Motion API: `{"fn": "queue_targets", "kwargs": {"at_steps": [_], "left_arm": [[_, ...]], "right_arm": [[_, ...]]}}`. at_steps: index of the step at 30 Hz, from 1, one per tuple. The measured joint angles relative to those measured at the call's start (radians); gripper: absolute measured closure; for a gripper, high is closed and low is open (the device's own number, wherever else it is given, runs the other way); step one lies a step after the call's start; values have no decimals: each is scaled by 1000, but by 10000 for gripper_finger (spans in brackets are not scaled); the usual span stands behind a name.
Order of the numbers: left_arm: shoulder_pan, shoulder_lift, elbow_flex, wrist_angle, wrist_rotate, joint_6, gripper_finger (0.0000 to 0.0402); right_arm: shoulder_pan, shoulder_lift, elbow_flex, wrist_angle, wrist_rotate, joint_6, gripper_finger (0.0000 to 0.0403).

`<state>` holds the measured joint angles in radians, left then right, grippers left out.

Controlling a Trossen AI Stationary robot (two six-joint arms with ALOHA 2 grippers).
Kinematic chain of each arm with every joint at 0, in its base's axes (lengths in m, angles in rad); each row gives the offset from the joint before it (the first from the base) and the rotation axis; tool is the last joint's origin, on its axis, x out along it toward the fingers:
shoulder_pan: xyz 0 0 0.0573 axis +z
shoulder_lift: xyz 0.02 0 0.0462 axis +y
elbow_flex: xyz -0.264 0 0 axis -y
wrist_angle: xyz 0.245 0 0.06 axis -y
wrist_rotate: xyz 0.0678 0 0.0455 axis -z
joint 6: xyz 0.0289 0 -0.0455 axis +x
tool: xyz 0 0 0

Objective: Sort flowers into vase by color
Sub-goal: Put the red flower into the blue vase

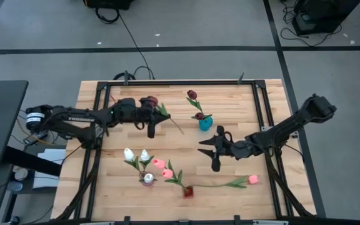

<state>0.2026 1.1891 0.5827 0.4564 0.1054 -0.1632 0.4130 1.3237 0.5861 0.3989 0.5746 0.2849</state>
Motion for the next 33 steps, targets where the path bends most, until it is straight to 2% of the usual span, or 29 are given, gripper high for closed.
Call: {"fn": "queue_targets", "kwargs": {"at_steps": [4,10,17,25,33], "left_arm": [[36,47,28,77,57,-12,386],[46,143,165,75,133,-22,386],[55,233,285,76,131,13,386],[60,288,349,51,123,73,386],[72,287,373,51,49,136,386]], "right_arm": [[2,-21,0,-80,52,46,251],[5,-59,0,-289,75,195,251],[25,-71,-1,-537,89,357,251],[25,-71,-78,-433,90,397,251],[25,-71,-97,-357,88,388,251]]}}
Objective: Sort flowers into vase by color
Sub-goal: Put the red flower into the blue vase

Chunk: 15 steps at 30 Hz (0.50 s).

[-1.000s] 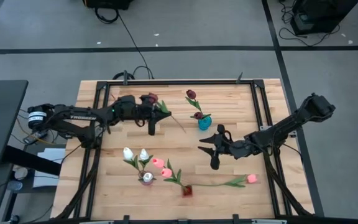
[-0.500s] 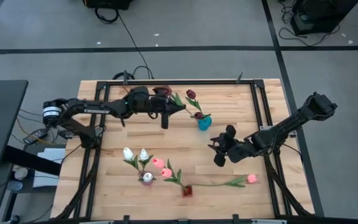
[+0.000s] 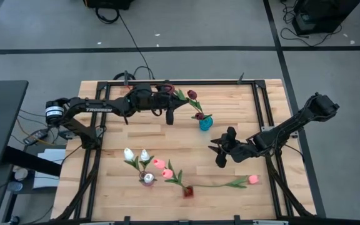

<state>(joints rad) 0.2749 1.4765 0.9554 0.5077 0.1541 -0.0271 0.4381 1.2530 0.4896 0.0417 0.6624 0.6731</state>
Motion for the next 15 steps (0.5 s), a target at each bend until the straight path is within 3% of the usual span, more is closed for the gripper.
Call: {"fn": "queue_targets", "kwargs": {"at_steps": [15], "left_arm": [[-8,113,32,48,-8,-6,387]], "right_arm": [[-6,0,0,10,0,-3,251]]}}
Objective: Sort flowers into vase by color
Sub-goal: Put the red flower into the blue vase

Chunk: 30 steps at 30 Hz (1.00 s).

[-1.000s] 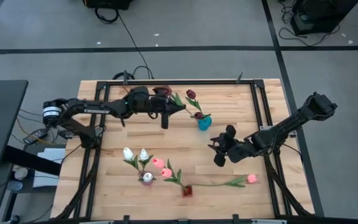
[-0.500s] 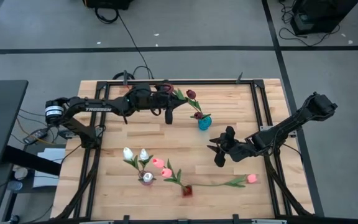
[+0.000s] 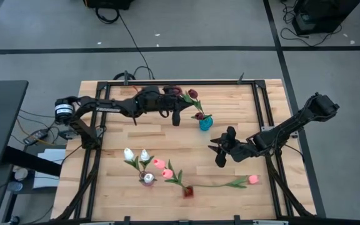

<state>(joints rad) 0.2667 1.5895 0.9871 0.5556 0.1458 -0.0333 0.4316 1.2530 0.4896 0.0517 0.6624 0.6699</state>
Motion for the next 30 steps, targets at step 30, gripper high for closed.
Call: {"fn": "queue_targets", "kwargs": {"at_steps": [30], "left_arm": [[-60,171,315,-447,16,82,386]], "right_arm": [[-30,1,0,30,-88,-17,251]]}}
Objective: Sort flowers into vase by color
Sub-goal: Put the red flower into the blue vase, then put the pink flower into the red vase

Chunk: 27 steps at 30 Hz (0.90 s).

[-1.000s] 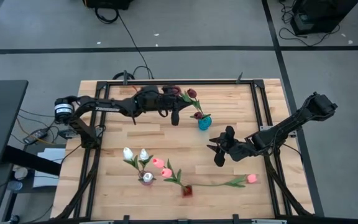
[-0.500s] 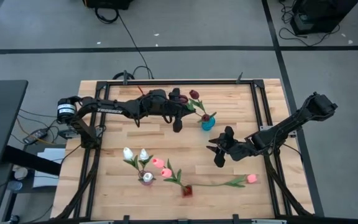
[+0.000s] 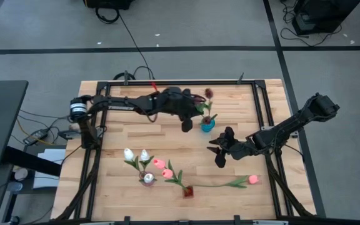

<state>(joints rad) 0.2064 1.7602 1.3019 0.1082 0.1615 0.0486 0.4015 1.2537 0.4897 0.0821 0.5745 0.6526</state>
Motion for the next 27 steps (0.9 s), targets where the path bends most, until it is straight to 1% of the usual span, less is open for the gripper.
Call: {"fn": "queue_targets", "kwargs": {"at_steps": [5,9,12,17,20,23,27], "left_arm": [[-14,92,94,-66,0,5,381],[-17,116,117,-97,2,8,361],[-23,115,117,-141,13,45,332],[-27,85,117,-220,66,56,264],[-23,69,117,-262,69,71,233],[-22,51,116,-301,69,95,216],[-23,19,116,-326,59,110,214]], "right_arm": [[5,0,0,-7,-4,3,251],[5,0,0,-8,-4,3,251],[5,0,0,-7,-3,6,251],[5,0,0,-6,-3,5,251],[5,0,0,0,-2,3,251],[5,0,1,4,0,3,251],[5,0,0,14,0,0,251]]}}
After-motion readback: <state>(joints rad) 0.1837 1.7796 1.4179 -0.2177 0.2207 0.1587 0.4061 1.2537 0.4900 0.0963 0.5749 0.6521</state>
